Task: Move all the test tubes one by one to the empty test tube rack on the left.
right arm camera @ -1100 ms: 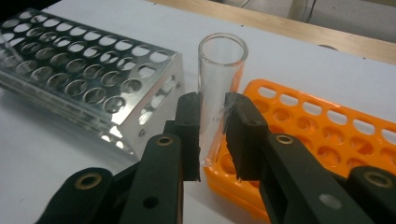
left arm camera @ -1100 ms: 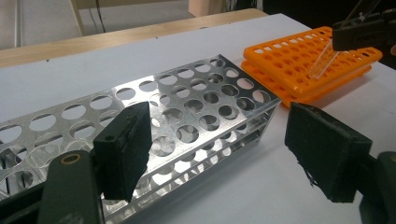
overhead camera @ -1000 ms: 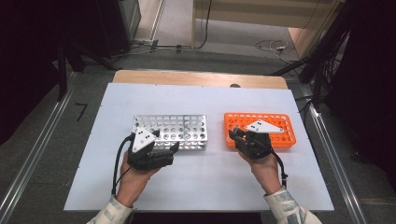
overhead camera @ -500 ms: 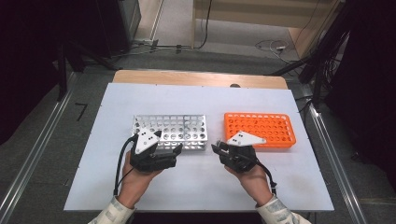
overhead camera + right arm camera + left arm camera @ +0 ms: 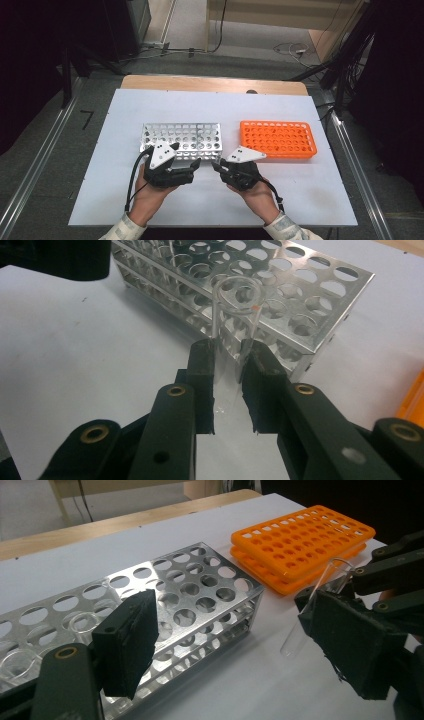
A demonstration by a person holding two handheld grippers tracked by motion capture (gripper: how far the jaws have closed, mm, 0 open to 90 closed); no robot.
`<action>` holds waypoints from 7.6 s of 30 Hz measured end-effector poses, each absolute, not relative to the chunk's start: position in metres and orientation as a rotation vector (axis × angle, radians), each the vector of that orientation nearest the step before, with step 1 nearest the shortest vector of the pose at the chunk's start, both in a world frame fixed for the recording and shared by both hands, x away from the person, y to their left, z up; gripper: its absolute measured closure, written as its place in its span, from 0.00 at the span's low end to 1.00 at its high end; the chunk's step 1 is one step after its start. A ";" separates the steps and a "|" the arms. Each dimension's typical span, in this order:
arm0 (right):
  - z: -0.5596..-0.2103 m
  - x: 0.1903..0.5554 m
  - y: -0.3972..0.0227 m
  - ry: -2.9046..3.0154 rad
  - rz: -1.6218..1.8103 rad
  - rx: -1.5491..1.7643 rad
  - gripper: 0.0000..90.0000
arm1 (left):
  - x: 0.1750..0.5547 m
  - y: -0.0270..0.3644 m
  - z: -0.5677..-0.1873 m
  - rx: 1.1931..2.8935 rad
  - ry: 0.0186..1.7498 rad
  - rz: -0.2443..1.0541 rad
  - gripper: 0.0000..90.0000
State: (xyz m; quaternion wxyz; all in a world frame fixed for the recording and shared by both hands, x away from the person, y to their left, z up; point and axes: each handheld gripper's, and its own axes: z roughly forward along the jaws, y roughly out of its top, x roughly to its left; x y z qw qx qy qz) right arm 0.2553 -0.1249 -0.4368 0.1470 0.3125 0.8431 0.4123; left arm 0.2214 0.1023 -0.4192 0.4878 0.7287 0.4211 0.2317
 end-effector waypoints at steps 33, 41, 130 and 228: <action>-0.439 0.245 -0.089 2.493 1.221 0.805 0.81 | 0.214 0.085 -0.425 1.845 0.898 0.485 0.83; -0.437 0.244 -0.090 2.497 1.236 0.791 0.71 | 0.215 0.086 -0.424 1.842 0.903 0.478 0.84; -0.434 0.264 -0.145 2.389 1.207 0.964 0.38 | 0.262 0.131 -0.420 1.739 1.132 0.676 0.55; -0.496 0.266 -0.393 1.941 0.889 1.547 0.27 | 0.216 0.248 -0.487 1.627 1.580 0.800 0.18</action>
